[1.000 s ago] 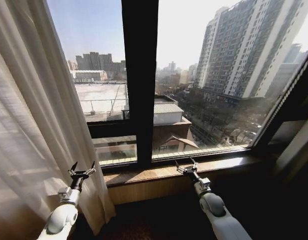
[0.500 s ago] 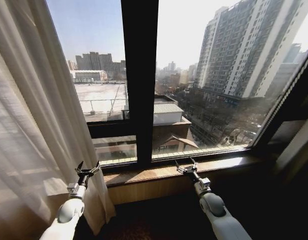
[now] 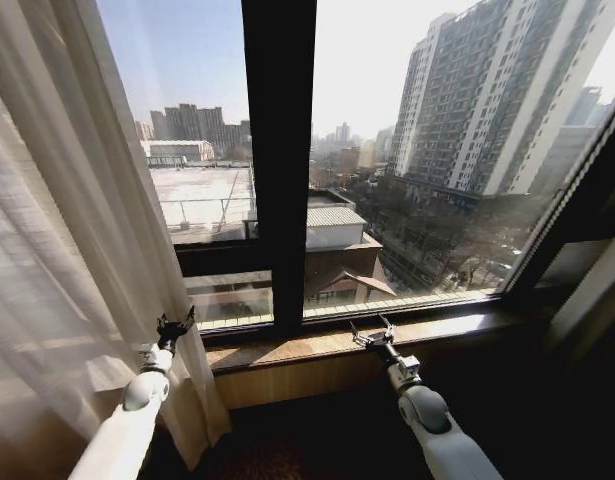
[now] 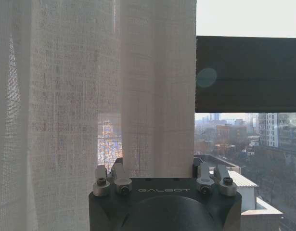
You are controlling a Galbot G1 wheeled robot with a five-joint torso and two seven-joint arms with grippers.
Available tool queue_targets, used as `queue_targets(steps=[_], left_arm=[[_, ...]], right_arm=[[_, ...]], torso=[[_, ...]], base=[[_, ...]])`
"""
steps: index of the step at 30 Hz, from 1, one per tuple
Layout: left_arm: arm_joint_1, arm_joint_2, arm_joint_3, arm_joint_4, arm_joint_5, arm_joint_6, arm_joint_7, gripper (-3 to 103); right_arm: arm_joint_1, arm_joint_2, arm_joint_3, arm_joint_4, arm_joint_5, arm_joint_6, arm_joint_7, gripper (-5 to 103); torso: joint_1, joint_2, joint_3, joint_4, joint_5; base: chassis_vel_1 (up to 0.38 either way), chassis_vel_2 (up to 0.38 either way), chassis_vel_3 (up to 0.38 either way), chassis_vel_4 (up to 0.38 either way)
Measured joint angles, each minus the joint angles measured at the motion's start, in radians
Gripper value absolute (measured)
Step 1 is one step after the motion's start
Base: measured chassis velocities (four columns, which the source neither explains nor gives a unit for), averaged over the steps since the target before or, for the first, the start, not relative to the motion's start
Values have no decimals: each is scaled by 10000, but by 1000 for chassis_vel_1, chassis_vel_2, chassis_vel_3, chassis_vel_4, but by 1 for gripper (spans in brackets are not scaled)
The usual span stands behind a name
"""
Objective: Open the curtains by pulling them apart, changing their state from closed to fully open.
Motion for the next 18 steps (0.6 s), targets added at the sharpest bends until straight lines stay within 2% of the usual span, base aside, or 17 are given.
queue_targets(steps=[3, 5, 6, 9, 10, 13, 15, 18], left_arm=[[57, 0, -73, -29, -18, -4, -51, 58], [77, 13, -115, -46, -27, -6, -89, 47], [80, 17, -124, -56, -27, -11, -94, 47], [96, -9, -132, -99, -18, -33, -106, 31], [96, -9, -132, -99, -18, -33, -106, 31], [103, -60, -143, -113, 12, -34, -200, 15], [108, -71, -157, -118, 23, -34, -240, 15], [137, -80, -230, -126, 52, -19, -424, 2]], right_arm=[[0, 0, 0, 0, 0, 0, 0, 100], [0, 0, 0, 0, 0, 0, 0, 100], [0, 0, 0, 0, 0, 0, 0, 100], [0, 0, 0, 0, 0, 0, 0, 100], [0, 0, 0, 0, 0, 0, 0, 100], [0, 0, 0, 0, 0, 0, 0, 100], [0, 0, 0, 0, 0, 0, 0, 100], [0, 0, 0, 0, 0, 0, 0, 100]], torso=[[0, 0, 0, 0, 0], [0, 0, 0, 0, 0], [0, 0, 0, 0, 0], [0, 0, 0, 0, 1], [0, 0, 0, 0, 1], [0, 0, 0, -1, 0], [0, 0, 0, -1, 0], [0, 1, -1, 0, 0]], base=[[0, 0, 0, 0], [0, 0, 0, 0], [0, 0, 0, 0], [0, 0, 0, 0], [0, 0, 0, 0], [0, 0, 0, 0], [0, 0, 0, 0], [0, 0, 0, 0]])
